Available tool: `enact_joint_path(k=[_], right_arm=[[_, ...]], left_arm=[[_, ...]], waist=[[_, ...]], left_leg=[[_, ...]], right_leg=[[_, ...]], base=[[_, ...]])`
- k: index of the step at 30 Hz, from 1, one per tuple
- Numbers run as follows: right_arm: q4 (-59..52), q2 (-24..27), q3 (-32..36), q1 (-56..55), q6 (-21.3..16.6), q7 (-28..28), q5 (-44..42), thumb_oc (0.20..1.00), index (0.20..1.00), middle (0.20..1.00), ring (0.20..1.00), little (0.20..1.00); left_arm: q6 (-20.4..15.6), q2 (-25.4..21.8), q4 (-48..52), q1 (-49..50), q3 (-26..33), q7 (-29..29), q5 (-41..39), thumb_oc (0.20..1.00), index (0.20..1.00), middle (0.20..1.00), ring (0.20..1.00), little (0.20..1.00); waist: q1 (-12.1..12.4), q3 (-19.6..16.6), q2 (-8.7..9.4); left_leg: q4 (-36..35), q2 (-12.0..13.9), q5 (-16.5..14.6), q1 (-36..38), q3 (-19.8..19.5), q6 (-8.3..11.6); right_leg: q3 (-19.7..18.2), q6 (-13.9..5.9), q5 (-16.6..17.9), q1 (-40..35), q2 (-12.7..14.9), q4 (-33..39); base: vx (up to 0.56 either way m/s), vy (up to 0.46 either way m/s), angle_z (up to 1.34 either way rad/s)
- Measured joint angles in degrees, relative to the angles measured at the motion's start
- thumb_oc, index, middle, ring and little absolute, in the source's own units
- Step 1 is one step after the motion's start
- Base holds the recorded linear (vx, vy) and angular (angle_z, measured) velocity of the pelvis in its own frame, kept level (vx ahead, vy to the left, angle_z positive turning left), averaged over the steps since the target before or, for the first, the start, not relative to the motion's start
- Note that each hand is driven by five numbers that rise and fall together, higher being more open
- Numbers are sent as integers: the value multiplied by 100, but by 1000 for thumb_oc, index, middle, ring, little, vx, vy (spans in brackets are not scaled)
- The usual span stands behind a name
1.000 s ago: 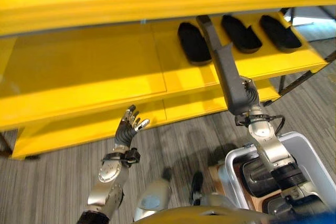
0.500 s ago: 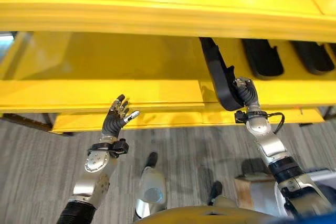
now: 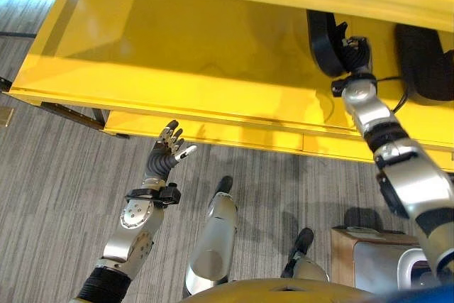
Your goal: Move parts from the plastic box to the shelf.
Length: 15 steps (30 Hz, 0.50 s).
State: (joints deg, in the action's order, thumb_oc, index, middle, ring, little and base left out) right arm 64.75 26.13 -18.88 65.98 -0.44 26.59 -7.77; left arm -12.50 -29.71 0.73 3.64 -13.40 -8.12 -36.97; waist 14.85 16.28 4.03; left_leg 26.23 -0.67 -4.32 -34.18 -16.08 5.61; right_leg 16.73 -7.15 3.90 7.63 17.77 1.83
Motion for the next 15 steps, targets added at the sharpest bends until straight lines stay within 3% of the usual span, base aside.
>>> enact_joint_path(k=[4, 7, 11, 15], right_arm=[[252, 170, -205, 429, 2, 5, -111, 200, 200, 200, 200, 200], [446, 210, -477, 776, 4, 2, -116, 200, 200, 200, 200, 200], [654, 380, -813, 1150, -15, -3, -107, 200, 200, 200, 200, 200], [918, 676, -1067, 1299, -50, -1, -90, 200, 200, 200, 200, 200]], left_arm=[[-69, 5, 4, -327, -159, -90, 1, 1000, 1000, 1000, 1000, 1000], [-115, -5, 49, -561, -263, -113, 3, 1000, 1000, 1000, 1000, 1000], [-216, 2, 130, -700, -244, -189, -7, 1000, 1000, 1000, 1000, 1000], [-234, -19, 144, -418, -294, -227, -64, 1000, 1000, 1000, 1000, 1000]], waist=[[44, 335, -166], [3, 624, -357], [-34, 1016, -495], [14, 1088, -499]], left_leg=[[161, -35, 3, -107, -10, -18], [400, -2, -41, -312, 37, -80], [801, 52, -99, -698, 166, -183], [600, 189, 15, -659, 187, -64]], right_leg=[[-7, -63, 24, 148, 31, -196], [-54, -83, -37, 531, 74, -743], [-261, -178, -661, 1389, 224, -2040], [-250, -362, -775, 1474, 164, -2197]], base=[[-91, 44, -1], [-107, 46, -22], [-79, -4, -18], [-40, -16, 7]])
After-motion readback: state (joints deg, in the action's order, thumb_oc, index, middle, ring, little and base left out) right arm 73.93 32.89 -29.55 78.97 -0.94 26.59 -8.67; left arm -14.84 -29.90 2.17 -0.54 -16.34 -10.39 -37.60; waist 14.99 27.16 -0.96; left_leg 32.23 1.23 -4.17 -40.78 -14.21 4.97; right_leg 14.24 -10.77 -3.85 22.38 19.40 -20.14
